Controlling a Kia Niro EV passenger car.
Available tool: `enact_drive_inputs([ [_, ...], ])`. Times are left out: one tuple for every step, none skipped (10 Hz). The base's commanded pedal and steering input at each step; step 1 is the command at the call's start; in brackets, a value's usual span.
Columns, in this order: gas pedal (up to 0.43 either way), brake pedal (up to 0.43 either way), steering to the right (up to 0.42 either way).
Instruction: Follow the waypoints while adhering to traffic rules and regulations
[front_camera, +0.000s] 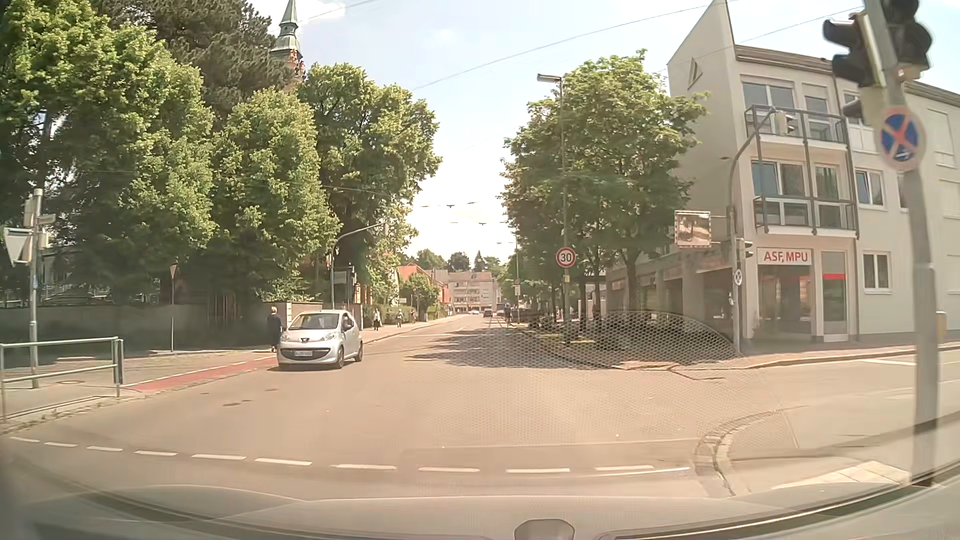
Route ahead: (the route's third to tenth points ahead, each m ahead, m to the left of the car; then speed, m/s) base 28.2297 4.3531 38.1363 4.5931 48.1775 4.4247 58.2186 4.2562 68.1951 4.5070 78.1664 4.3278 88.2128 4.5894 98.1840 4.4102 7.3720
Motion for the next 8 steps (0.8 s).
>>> enact_drive_inputs([
  [0.157,0.000,-0.014],
  [0.157,0.000,-0.016],
  [0.157,0.000,-0.015],
  [0.150,0.000,-0.014],
  [0.150,0.000,-0.013],
  [0.150,0.000,-0.009],
  [0.150,0.000,-0.007],
  [0.150,0.000,-0.007],
])
